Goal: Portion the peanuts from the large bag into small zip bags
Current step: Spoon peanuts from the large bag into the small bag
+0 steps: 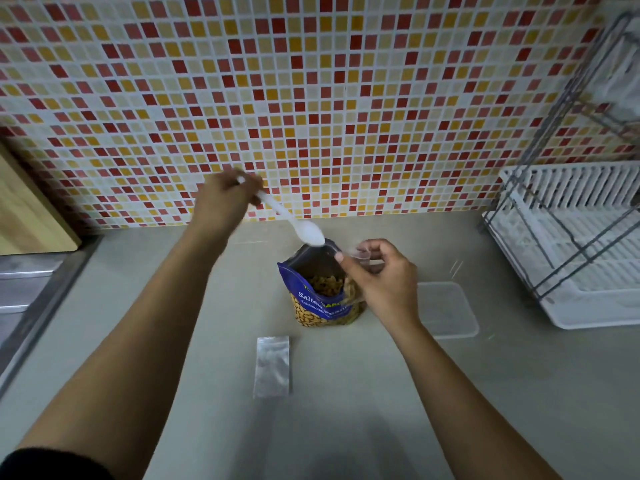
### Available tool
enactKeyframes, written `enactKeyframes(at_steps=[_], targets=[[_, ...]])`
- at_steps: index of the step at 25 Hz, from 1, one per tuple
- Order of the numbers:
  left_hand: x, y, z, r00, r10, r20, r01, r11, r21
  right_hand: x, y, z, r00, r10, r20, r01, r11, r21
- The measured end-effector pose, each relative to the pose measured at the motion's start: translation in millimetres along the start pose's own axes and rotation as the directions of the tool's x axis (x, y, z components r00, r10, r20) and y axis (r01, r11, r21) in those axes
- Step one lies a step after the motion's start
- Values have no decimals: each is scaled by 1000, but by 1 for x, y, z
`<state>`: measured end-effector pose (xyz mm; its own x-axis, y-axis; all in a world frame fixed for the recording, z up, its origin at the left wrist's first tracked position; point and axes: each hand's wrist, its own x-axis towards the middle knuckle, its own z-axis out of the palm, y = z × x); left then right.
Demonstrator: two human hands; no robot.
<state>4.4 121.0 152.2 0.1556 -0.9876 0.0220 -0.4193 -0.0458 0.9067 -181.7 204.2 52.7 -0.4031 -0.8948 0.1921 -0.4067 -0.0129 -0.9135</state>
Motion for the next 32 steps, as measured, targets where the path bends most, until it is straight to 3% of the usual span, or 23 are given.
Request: enactKeyframes(at_steps=[5, 8, 9, 11, 13, 15, 16, 18, 20, 24, 29, 32], targets=[[-26, -60, 44, 969, 28, 245, -121, 920, 374, 3, -2, -14, 999, 26, -22, -24, 998, 52], [-36, -72, 50, 977, 85, 196, -180, 823, 539, 5, -7, -22, 999, -1, -41, 3, 999, 48], [-41, -72, 51, 970, 188, 153, -242, 802, 546, 6, -8, -24, 999, -3, -46, 5, 999, 50], [-58, -69, 55, 877, 472, 88, -456, 763, 458, 8, -13, -28, 998, 14, -54, -10, 997, 76], [-74, -59, 58, 836, 502, 220, -545, 804, 236, 9, -18, -29, 997, 47, -58, -40, 993, 109], [-85, -52, 66, 812, 332, 480, -396, 918, 36, 10, -21, -29, 995, 97, -22, -93, 984, 152], [-89, -50, 71, 804, 264, 533, -283, 958, -46, 10, -22, -30, 992, 123, 27, -126, 973, 193], [-93, -50, 81, 842, 181, 509, -80, 974, -214, 12, -23, -34, 969, 177, 172, -223, 927, 302], [-99, -48, 88, 859, 140, 492, 24, 950, -311, 13, -21, -46, 943, 181, 279, -276, 893, 354], [-115, -37, 107, 828, 96, 553, 122, 931, -344, 9, -5, -72, 950, 219, 221, -297, 852, 430], [-143, -42, 158, 773, -58, 632, 293, 916, -274, -8, 41, -97, 925, 356, 137, -377, 798, 471], [-160, -66, 191, 766, -63, 640, 229, 957, -179, -20, 79, -115, 909, 412, 66, -392, 789, 473]])
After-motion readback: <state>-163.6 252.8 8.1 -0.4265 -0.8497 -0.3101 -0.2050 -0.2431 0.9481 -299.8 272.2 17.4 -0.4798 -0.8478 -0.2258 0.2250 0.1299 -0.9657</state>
